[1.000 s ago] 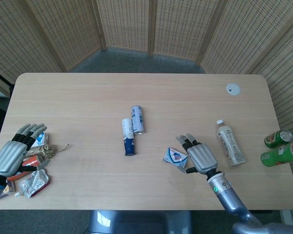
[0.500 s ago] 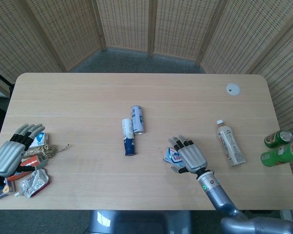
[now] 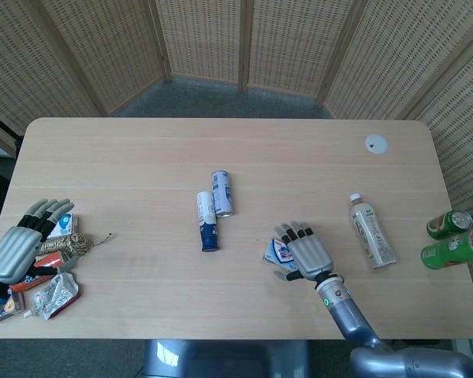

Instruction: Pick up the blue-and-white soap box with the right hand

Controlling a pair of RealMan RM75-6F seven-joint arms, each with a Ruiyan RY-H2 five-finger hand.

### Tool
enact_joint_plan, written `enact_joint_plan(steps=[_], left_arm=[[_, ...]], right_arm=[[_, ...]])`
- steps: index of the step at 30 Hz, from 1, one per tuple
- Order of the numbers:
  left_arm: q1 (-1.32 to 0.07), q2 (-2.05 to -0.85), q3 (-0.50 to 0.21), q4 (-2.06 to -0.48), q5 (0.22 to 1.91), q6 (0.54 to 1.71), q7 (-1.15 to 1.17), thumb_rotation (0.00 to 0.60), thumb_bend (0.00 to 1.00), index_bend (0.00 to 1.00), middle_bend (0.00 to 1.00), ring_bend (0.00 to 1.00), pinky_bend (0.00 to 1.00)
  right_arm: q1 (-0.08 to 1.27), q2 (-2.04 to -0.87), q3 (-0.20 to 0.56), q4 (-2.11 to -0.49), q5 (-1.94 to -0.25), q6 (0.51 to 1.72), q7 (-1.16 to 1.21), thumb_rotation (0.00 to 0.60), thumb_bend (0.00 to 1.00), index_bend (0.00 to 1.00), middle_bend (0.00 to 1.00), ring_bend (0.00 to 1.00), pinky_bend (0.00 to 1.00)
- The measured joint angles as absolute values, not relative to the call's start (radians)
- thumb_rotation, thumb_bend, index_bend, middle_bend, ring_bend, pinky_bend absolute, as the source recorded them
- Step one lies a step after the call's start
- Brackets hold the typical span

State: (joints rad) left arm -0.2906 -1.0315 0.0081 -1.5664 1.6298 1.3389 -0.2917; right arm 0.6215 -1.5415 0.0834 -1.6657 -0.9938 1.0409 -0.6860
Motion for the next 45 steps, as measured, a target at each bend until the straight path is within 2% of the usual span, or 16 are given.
enact_joint_plan(steps=[17, 26, 31, 35, 40, 45], left_arm=[[-0.284, -1.034, 0.015, -1.555, 1.625, 1.346, -0.304, 0.404, 0.29, 0.0, 0.0, 0.0, 0.0], [-0.279, -1.036, 0.018, -1.551, 1.625, 1.352, -0.309, 0.404, 0.29, 0.0, 0.0, 0.0, 0.0], [-0.275, -1.036, 0.019, -1.548, 1.624, 1.357, -0.314, 0.404, 0.29, 0.0, 0.0, 0.0, 0.0], [-0.272, -1.037, 0.021, -1.545, 1.623, 1.358, -0.316, 0.404, 0.29, 0.0, 0.0, 0.0, 0.0], [-0.27, -1.037, 0.02, -1.544, 1.624, 1.365, -0.319, 0.404, 0.3, 0.0, 0.0, 0.0, 0.0], [-0.271, -1.04, 0.021, -1.54, 1.623, 1.361, -0.32, 0.404, 0.29, 0.0, 0.0, 0.0, 0.0]], right_arm=[[0.614, -1.658, 0.067, -1.485, -0.97, 1.029, -0.62, 0.31, 0.23, 0.0, 0.0, 0.0, 0.03], [0.605, -1.702, 0.074, -1.435, -0.97, 1.039, -0.595, 0.314, 0.23, 0.0, 0.0, 0.0, 0.25], [0.604, -1.72, 0.079, -1.412, -0.96, 1.033, -0.597, 0.32, 0.22, 0.0, 0.0, 0.0, 0.31], [0.601, -1.737, 0.08, -1.395, -0.956, 1.032, -0.594, 0.367, 0.22, 0.02, 0.0, 0.0, 0.41], [0.597, -1.754, 0.085, -1.372, -0.972, 1.039, -0.577, 0.503, 0.2, 0.21, 0.02, 0.0, 0.55], [0.594, -1.772, 0.09, -1.352, -0.981, 1.039, -0.564, 0.555, 0.19, 0.3, 0.1, 0.08, 0.65]])
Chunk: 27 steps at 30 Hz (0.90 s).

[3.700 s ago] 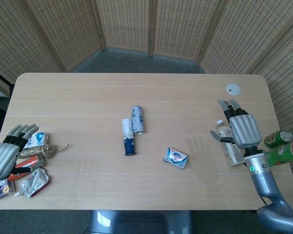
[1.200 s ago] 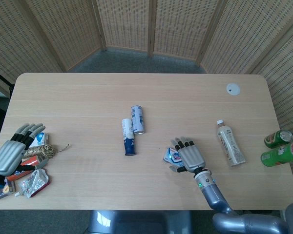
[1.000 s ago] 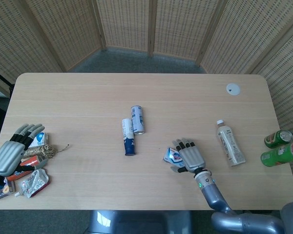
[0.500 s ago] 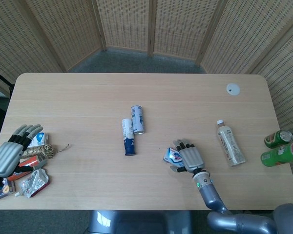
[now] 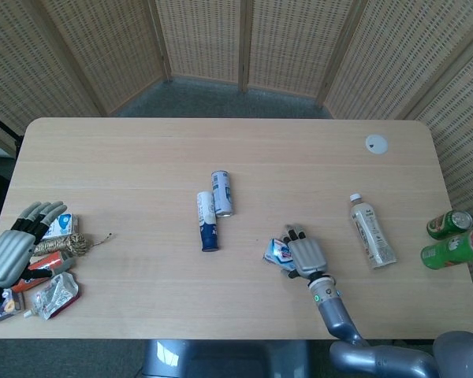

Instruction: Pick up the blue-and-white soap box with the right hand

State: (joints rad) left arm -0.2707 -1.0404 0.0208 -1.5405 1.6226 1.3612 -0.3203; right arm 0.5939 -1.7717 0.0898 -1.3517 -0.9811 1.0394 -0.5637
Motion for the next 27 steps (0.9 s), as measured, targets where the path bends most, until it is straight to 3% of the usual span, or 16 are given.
enact_joint_plan(steps=[3, 10, 19, 27], left_arm=[[-0.271, -1.04, 0.021, -1.539, 1.622, 1.361, -0.321, 0.402, 0.29, 0.0, 0.0, 0.0, 0.0], [-0.273, -1.043, 0.02, -1.538, 1.62, 1.355, -0.323, 0.404, 0.29, 0.0, 0.0, 0.0, 0.0], [-0.276, -1.044, 0.019, -1.541, 1.613, 1.347, -0.315, 0.404, 0.29, 0.0, 0.0, 0.0, 0.0], [-0.279, -1.046, 0.019, -1.554, 1.611, 1.338, -0.302, 0.404, 0.29, 0.0, 0.0, 0.0, 0.0]], right_arm=[[0.592, -1.777, 0.094, -1.346, -0.987, 1.039, -0.556, 0.592, 0.19, 0.33, 0.13, 0.12, 0.71], [0.587, -1.777, 0.105, -1.353, -0.996, 1.043, -0.543, 0.6, 0.19, 0.42, 0.22, 0.24, 0.81], [0.591, -1.71, 0.14, -1.445, -1.01, 1.054, -0.528, 0.6, 0.19, 0.44, 0.25, 0.28, 0.82], [0.591, -1.569, 0.236, -1.614, -1.044, 1.084, -0.419, 0.599, 0.19, 0.46, 0.26, 0.29, 0.82]])
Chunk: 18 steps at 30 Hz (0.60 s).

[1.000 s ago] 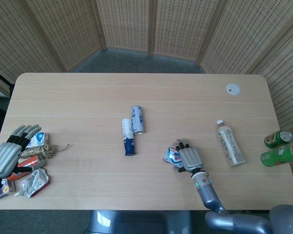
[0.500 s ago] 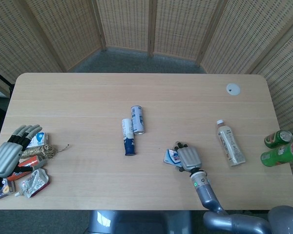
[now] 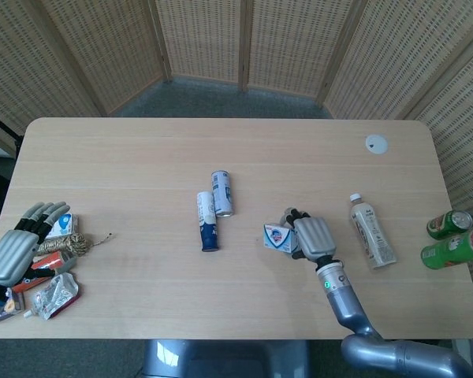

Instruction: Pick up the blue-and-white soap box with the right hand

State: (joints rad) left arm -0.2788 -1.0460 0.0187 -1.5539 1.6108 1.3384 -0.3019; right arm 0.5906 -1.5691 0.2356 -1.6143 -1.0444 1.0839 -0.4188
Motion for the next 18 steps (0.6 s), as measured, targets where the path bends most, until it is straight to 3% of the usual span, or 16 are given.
enact_joint_plan(steps=[18], left_arm=[[-0.273, -1.037, 0.018, -1.592, 1.602, 1.34, -0.258, 0.404, 0.29, 0.0, 0.0, 0.0, 0.0]], right_arm=[[0.615, -1.3, 0.458, -1.765, -0.999, 1.107, -0.227, 0.6, 0.19, 0.46, 0.27, 0.3, 0.82]])
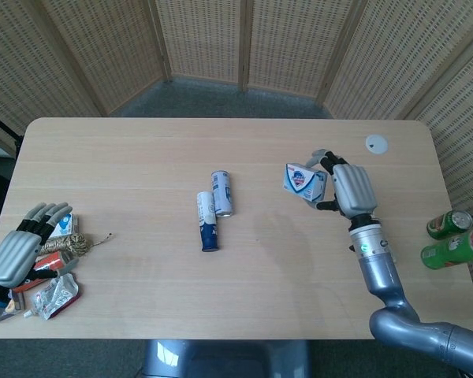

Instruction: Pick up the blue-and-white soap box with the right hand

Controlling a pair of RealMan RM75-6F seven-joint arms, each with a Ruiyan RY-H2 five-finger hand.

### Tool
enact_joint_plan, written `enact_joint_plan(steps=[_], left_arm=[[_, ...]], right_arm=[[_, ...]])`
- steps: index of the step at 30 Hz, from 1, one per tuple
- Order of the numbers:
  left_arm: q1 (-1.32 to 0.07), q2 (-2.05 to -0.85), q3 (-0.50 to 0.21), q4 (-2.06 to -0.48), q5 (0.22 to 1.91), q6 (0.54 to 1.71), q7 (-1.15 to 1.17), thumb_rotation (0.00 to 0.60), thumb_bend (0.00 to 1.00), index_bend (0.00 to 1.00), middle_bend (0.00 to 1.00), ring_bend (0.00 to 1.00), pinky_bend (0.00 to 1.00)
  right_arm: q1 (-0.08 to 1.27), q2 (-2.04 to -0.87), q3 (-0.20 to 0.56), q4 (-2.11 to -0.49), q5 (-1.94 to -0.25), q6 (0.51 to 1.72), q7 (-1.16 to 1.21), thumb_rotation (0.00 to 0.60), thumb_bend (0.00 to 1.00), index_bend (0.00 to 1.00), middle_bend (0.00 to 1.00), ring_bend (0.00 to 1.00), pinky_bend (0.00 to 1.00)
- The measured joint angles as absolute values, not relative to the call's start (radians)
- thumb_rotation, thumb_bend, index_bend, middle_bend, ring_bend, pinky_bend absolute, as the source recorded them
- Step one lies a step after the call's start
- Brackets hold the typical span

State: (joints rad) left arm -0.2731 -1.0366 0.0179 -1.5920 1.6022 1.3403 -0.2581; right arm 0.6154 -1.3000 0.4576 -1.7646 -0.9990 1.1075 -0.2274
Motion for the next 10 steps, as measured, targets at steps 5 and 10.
enact_joint_plan(steps=[5, 10], left_arm=[[-0.269, -1.036, 0.018, -1.596, 1.599, 1.343, -0.252, 0.403, 0.29, 0.0, 0.0, 0.0, 0.0], [-0.27, -1.036, 0.016, -1.597, 1.599, 1.341, -0.252, 0.405, 0.29, 0.0, 0.0, 0.0, 0.0]], right_arm=[[0.622, -1.258, 0.48, -1.787, -0.987, 1.12, -0.206, 0.6, 0.19, 0.46, 0.27, 0.3, 0.82], [0.625, -1.236, 0.483, -1.8, -0.979, 1.133, -0.193, 0.6, 0.19, 0.47, 0.27, 0.3, 0.82]])
